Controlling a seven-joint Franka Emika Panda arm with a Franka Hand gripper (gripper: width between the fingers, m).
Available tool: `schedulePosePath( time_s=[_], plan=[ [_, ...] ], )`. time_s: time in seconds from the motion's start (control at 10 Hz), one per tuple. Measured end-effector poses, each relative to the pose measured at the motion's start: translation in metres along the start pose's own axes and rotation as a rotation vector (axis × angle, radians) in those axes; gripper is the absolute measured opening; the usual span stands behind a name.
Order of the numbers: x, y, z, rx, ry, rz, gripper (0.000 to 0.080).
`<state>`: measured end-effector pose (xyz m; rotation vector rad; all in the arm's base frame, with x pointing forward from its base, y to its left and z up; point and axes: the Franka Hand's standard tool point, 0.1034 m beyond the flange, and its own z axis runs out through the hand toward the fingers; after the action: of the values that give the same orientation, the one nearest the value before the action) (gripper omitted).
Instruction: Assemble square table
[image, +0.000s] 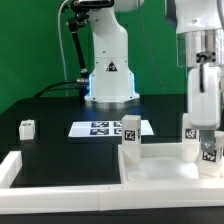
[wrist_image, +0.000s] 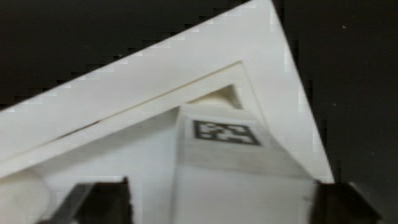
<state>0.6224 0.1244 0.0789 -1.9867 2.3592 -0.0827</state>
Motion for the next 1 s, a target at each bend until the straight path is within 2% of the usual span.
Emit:
schedulePosePath(
  time_s=[0.1, 0.2, 0.6, 0.7, 0.8, 1.0],
  plan=[
    [-0.0062, -0.0001, -0.0019, 0.009, 0.048, -0.212, 0.0620],
    [-0.0118, 0.0028, -0.0011, 0.013, 0.057, -0.337, 0.0640],
    [-0.0071, 0.0010, 0.0010, 0.001, 0.065, -0.667, 0.0648],
    [-0.0028, -0.0038, 0.0051, 0.003, 0.092, -0.848, 0.0648],
    [-0.0040, -0.0057, 0.0066, 0.013, 0.104, -0.919, 0.0648],
    [-0.0039, -0.0054, 0.0067, 0.013, 0.103, -0.892, 0.0619]
  ],
)
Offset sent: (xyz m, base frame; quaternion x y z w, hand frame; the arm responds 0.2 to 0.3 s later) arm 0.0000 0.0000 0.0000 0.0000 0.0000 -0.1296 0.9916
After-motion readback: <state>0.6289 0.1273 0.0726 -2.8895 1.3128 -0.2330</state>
